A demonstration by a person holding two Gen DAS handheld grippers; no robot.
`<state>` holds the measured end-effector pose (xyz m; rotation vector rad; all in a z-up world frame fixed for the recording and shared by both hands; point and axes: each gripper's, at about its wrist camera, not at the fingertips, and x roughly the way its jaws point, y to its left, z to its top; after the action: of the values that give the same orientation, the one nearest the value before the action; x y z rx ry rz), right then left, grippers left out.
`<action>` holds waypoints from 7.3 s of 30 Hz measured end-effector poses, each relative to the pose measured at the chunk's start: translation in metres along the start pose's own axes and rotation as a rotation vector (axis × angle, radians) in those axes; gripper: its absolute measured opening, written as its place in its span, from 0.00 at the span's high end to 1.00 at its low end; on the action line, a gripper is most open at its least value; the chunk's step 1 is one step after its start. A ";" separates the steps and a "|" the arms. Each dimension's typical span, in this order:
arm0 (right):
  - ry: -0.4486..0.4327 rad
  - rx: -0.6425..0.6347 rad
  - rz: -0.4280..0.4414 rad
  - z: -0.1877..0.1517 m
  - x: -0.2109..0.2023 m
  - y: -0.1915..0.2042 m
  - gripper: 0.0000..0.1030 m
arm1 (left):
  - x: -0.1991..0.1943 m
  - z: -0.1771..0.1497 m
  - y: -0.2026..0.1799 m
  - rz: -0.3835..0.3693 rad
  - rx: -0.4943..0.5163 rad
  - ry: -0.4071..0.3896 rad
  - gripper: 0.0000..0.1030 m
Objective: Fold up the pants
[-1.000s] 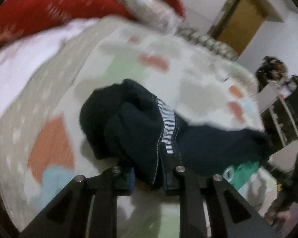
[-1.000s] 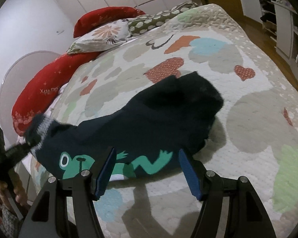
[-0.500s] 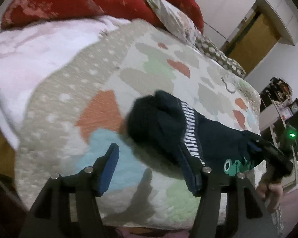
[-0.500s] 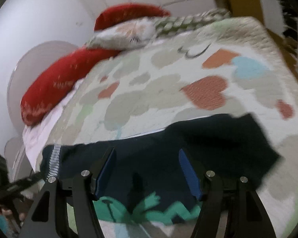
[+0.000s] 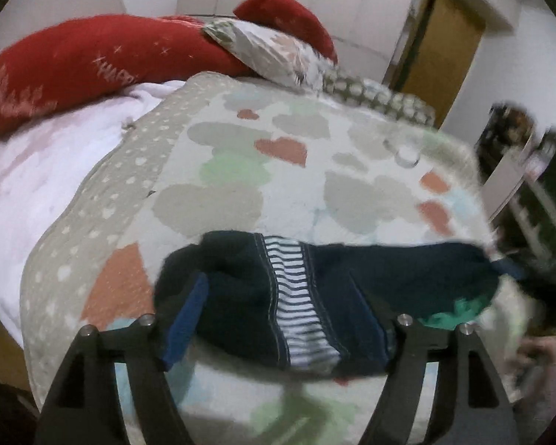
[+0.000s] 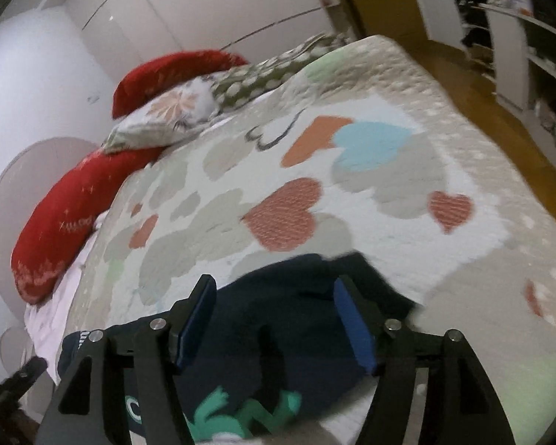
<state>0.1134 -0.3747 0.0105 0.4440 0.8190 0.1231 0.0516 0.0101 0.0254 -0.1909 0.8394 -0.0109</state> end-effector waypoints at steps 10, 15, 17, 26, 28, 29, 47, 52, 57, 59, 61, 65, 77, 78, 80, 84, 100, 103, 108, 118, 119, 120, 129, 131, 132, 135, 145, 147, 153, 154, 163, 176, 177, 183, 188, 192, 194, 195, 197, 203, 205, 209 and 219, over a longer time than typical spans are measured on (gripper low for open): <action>-0.028 0.079 -0.043 -0.037 -0.037 -0.036 0.29 | 0.027 -0.007 -0.016 0.137 0.092 0.124 0.25; -0.022 0.086 -0.062 -0.047 -0.040 -0.040 0.29 | 0.006 -0.005 -0.058 0.144 0.197 0.073 0.22; -0.009 0.061 -0.070 -0.051 -0.039 -0.036 0.29 | 0.001 -0.008 -0.076 0.135 0.245 0.056 0.22; 0.012 0.028 -0.075 -0.066 -0.035 -0.038 0.28 | 0.002 -0.024 -0.122 0.106 0.352 0.085 0.22; 0.013 0.041 -0.075 -0.068 -0.035 -0.042 0.28 | 0.004 -0.026 -0.125 0.113 0.364 0.096 0.22; 0.012 0.047 -0.076 -0.068 -0.036 -0.044 0.28 | 0.004 -0.027 -0.127 0.116 0.368 0.099 0.22; 0.012 0.056 -0.060 -0.075 -0.032 -0.052 0.27 | 0.011 -0.033 -0.136 0.142 0.396 0.128 0.22; 0.013 0.057 -0.052 -0.076 -0.032 -0.053 0.27 | 0.013 -0.035 -0.140 0.153 0.406 0.134 0.22; 0.013 0.055 -0.043 -0.076 -0.031 -0.055 0.26 | 0.014 -0.032 -0.145 0.134 0.416 0.150 0.22; 0.014 0.060 -0.036 -0.077 -0.031 -0.056 0.25 | 0.016 -0.025 -0.147 0.079 0.395 0.173 0.22; 0.017 0.070 -0.024 -0.076 -0.031 -0.057 0.24 | 0.020 -0.015 -0.147 0.018 0.360 0.197 0.22; 0.020 0.080 -0.009 -0.075 -0.031 -0.059 0.24 | 0.036 0.007 -0.159 -0.063 0.330 0.236 0.22; 0.024 0.065 0.015 -0.079 -0.031 -0.064 0.24 | 0.053 0.013 -0.213 -0.084 0.436 0.234 0.22; 0.020 0.057 0.012 -0.080 -0.031 -0.063 0.24 | 0.054 0.011 -0.215 -0.081 0.441 0.242 0.22; 0.014 0.049 0.006 -0.081 -0.031 -0.062 0.23 | 0.059 0.012 -0.219 -0.085 0.449 0.265 0.22; 0.039 0.081 0.036 -0.073 -0.029 -0.063 0.18 | 0.072 0.032 -0.241 -0.140 0.474 0.272 0.22; 0.049 0.067 0.152 -0.030 0.022 -0.047 0.32 | 0.197 0.033 -0.345 -0.303 0.548 0.572 0.22; 0.061 0.076 0.170 -0.024 0.027 -0.046 0.66 | 0.186 0.034 -0.343 -0.327 0.575 0.539 0.63; 0.029 0.061 0.218 -0.018 0.013 -0.035 0.75 | 0.152 0.053 -0.310 -0.416 0.462 0.477 0.73; 0.107 -0.163 0.370 -0.037 0.002 0.062 0.72 | 0.103 0.045 -0.160 -0.382 0.105 0.338 0.65; 0.135 -0.177 0.385 -0.042 0.009 0.072 0.64 | 0.105 0.038 -0.146 -0.359 0.062 0.340 0.63; 0.173 -0.187 0.400 -0.050 0.018 0.080 0.57 | 0.103 0.034 -0.128 -0.330 0.023 0.340 0.61; 0.287 -0.271 0.395 -0.083 0.022 0.110 0.38 | 0.040 -0.002 -0.029 -0.261 -0.194 0.201 0.43; 0.236 -0.269 0.377 -0.074 0.006 0.103 0.37 | 0.028 -0.009 -0.022 -0.250 -0.197 0.165 0.40; 0.204 -0.255 0.353 -0.067 -0.001 0.096 0.36 | 0.023 -0.012 -0.020 -0.246 -0.194 0.154 0.40; 0.133 -0.192 0.225 -0.046 -0.005 0.072 0.29 | 0.015 -0.020 -0.018 -0.268 -0.184 0.153 0.40; 0.282 -0.033 0.349 -0.043 0.063 0.048 0.81 | -0.009 -0.033 -0.003 -0.200 -0.188 0.123 0.40; 0.243 -0.033 0.326 -0.038 0.050 0.048 0.85 | -0.012 -0.032 0.002 -0.188 -0.205 0.116 0.39; 0.097 0.001 0.196 -0.017 0.012 0.022 0.86 | -0.010 -0.031 0.000 -0.169 -0.198 0.107 0.39; 0.091 -0.002 0.162 -0.015 0.009 0.018 0.85 | -0.009 -0.031 0.000 -0.166 -0.200 0.109 0.39; -0.016 -0.062 0.002 -0.014 -0.027 0.023 0.58 | 0.002 -0.038 0.019 -0.127 -0.247 0.133 0.38; 0.245 -0.172 0.049 -0.046 0.040 0.072 0.51 | 0.007 -0.048 0.049 -0.115 -0.313 0.127 0.36; 0.228 -0.186 0.042 -0.044 0.034 0.077 0.50 | 0.007 -0.050 0.052 -0.124 -0.322 0.121 0.36; 0.244 -0.346 0.123 -0.045 0.016 0.149 0.33 | 0.000 -0.053 0.064 -0.161 -0.338 0.097 0.36; 0.474 -0.489 0.219 -0.056 0.062 0.238 0.29 | -0.003 -0.058 0.077 -0.191 -0.366 0.091 0.36; 0.577 -0.575 0.155 -0.062 0.103 0.286 0.24 | -0.003 -0.060 0.077 -0.235 -0.366 0.077 0.25; 0.657 -0.625 0.101 -0.071 0.128 0.302 0.23 | -0.001 -0.062 0.074 -0.253 -0.355 0.073 0.24; 0.690 -0.655 0.058 -0.076 0.140 0.309 0.22 | 0.001 -0.063 0.072 -0.267 -0.353 0.076 0.24; 0.736 -0.741 -0.029 -0.088 0.161 0.321 0.20 | 0.004 -0.065 0.069 -0.292 -0.354 0.083 0.24; 0.726 -0.885 -0.145 -0.108 0.177 0.325 0.44 | 0.013 -0.061 0.058 -0.335 -0.338 0.081 0.22; 0.709 -0.871 -0.117 -0.106 0.171 0.320 0.53 | 0.017 -0.055 0.048 -0.347 -0.320 0.075 0.22; 0.686 -0.796 -0.033 -0.085 0.151 0.306 0.64 | 0.029 -0.043 0.024 -0.338 -0.258 0.061 0.22; 0.571 -0.542 0.163 -0.030 0.100 0.264 0.65 | 0.039 -0.005 -0.034 -0.429 -0.172 0.085 0.87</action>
<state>0.1763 -0.0997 0.0380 -0.0507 1.2581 0.6284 0.0757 -0.0275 -0.0006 -0.5331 0.8711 -0.3522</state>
